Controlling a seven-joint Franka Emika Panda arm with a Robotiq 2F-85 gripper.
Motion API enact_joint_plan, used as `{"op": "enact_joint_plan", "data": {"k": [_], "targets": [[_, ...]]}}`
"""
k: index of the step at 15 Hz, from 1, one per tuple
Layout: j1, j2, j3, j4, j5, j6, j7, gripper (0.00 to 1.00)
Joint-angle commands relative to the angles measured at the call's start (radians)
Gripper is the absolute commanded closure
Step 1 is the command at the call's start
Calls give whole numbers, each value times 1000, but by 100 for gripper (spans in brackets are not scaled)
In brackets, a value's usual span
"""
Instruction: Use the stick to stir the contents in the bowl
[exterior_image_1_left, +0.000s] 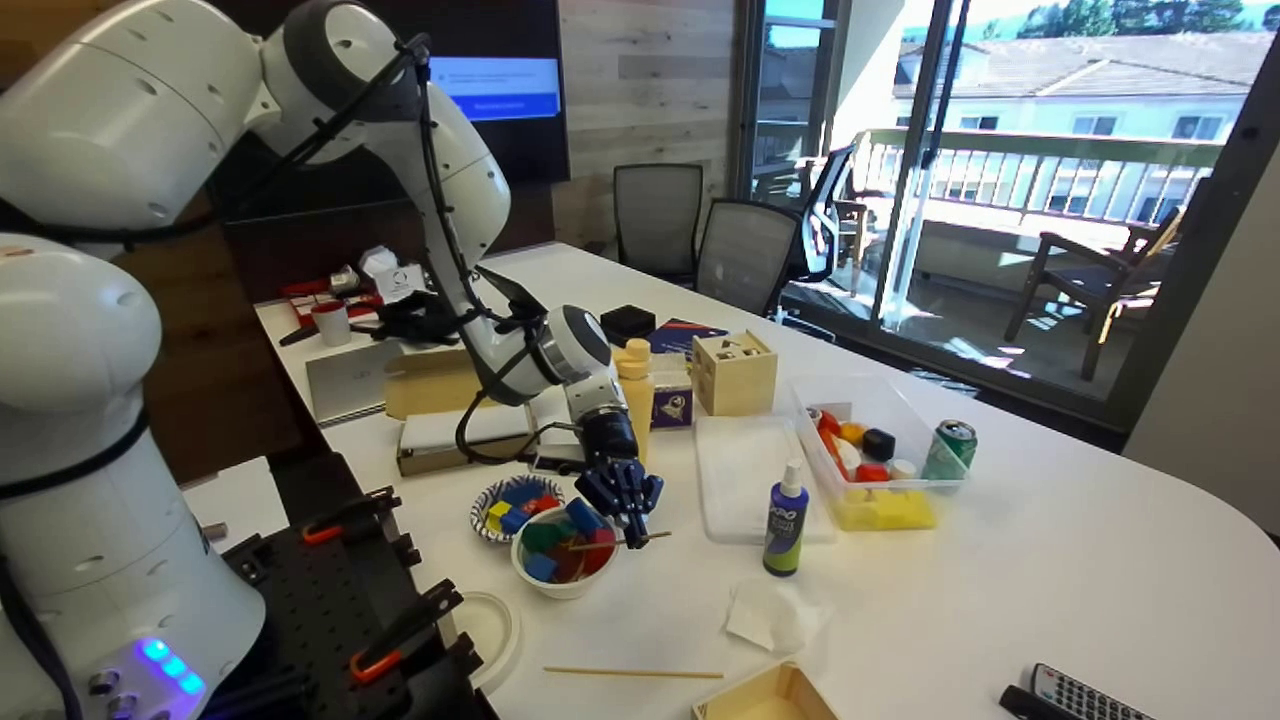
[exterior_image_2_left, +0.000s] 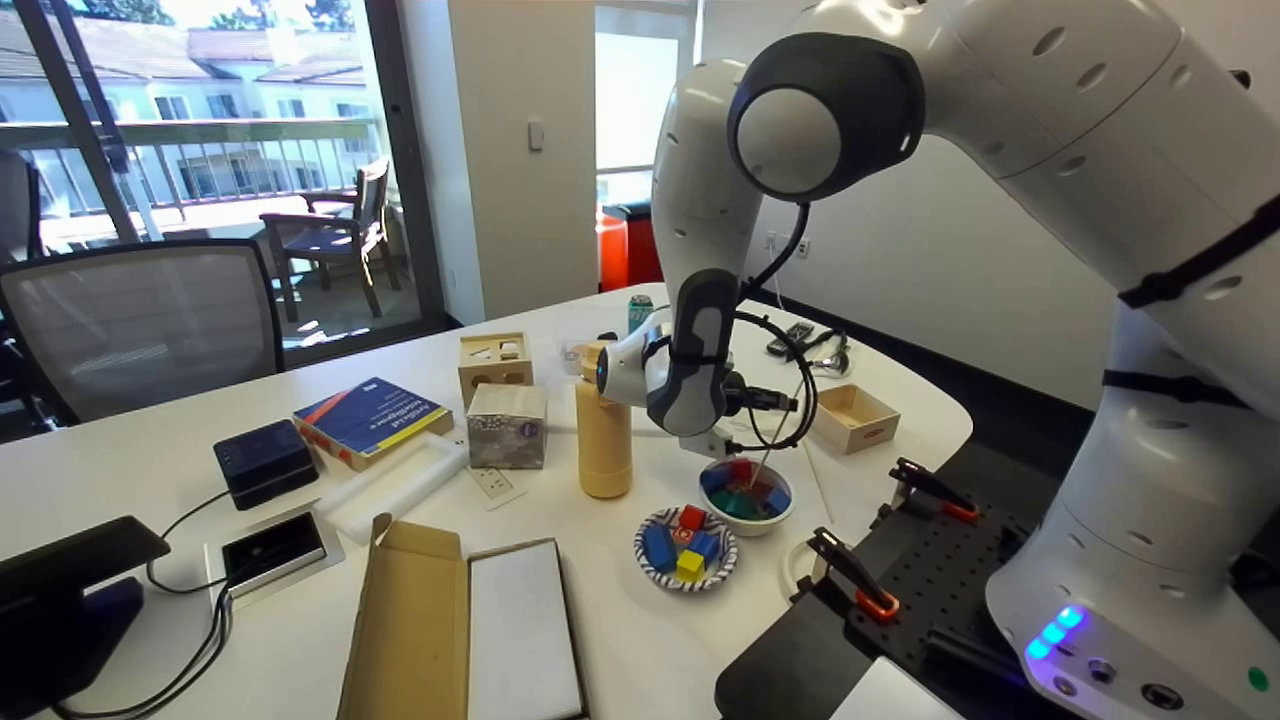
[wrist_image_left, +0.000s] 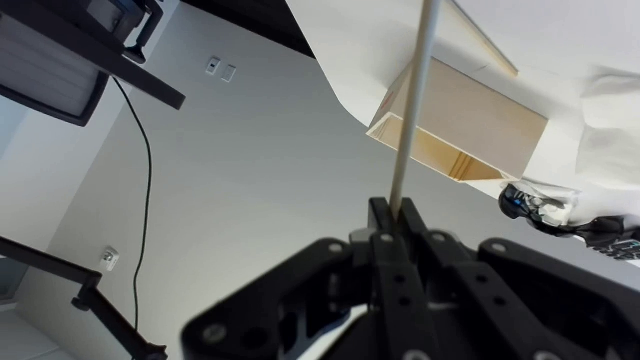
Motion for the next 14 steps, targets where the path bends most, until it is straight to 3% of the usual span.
{"op": "enact_joint_plan", "data": {"k": [1, 6, 10, 14], "targets": [[-82, -58, 76, -10, -69, -85, 99, 99], [-187, -51, 196, 5, -115, -205, 130, 99], [-246, -81, 275, -21, -158, -162, 135, 99], [-268, -109, 309, -34, -206, -157, 187, 99]]}}
